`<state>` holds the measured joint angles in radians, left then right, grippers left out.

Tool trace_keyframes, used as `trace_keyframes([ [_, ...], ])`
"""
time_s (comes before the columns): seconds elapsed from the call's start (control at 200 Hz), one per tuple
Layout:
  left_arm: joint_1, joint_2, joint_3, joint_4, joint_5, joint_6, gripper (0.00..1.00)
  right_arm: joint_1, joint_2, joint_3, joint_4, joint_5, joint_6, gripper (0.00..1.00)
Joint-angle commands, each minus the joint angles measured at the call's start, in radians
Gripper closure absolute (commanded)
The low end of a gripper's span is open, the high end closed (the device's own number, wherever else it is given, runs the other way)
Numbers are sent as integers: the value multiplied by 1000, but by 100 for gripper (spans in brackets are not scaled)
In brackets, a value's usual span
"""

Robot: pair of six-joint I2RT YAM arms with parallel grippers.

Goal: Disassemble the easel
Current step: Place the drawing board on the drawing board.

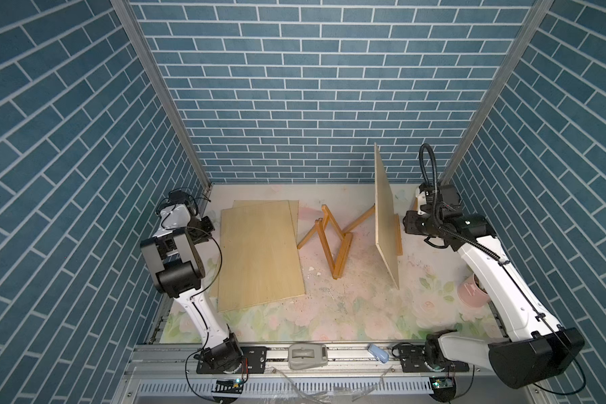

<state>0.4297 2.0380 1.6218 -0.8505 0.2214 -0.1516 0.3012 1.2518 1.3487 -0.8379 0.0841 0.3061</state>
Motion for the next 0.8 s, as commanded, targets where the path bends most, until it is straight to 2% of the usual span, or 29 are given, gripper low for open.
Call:
trace_keyframes([
  [0.0, 0, 57, 56, -21, -3, -19, 84, 6, -1, 12, -16, 31, -2, 55],
  [0.795, -68, 294, 312, -27, 54, -74, 84, 6, 57, 67, -32, 57, 65, 55],
])
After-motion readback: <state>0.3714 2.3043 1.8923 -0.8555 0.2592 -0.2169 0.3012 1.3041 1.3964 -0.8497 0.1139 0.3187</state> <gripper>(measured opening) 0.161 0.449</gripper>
